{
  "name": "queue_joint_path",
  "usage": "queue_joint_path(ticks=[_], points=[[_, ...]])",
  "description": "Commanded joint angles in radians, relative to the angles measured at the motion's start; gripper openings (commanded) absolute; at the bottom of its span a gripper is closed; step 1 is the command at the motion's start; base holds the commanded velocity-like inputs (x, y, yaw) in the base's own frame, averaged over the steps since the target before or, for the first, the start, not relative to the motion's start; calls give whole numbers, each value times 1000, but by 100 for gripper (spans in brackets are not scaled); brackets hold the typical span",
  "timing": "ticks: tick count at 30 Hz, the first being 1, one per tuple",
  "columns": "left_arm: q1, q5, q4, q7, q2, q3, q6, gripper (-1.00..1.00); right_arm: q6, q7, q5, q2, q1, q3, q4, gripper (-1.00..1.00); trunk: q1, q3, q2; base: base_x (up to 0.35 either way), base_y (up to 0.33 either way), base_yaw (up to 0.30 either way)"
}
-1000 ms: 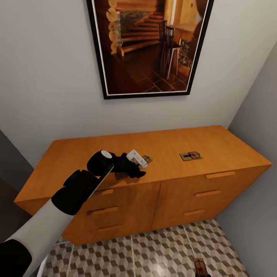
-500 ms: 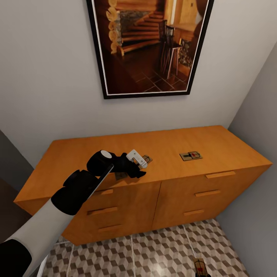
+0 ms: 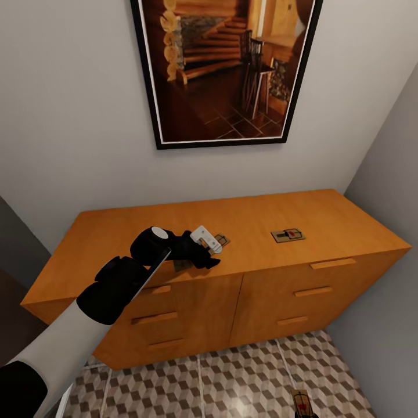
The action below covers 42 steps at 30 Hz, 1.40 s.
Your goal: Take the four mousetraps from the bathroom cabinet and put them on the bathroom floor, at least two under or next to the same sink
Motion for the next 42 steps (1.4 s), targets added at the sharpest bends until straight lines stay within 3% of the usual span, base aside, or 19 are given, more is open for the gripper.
queue_joint_path(ticks=[1,3,4,28,42], points=[[-1,-19,40,-7,1,-2,2,100,-2,-6,9,0,0,-3,0,-100,0,-1,0,0,0,0],[0,-19,39,-7,2,-2,2,100,-2,-6,9,0,0,-3,0,-100,0,-1,0,0,0,0],[0,-19,39,-7,2,-2,2,-100,-2,-6,9,0,0,-3,0,-100,0,-1,0,0,0,0],[2,-19,53,-7,1,-1,2,-100,-2,-6,9,0,0,-3,0,-100,0,-1,0,0,0,0],[2,-22,-9,-7,-8,6,2,-100,-3,-6,9,0,0,-3,0,-100,0,-1,0,0,0,0]])
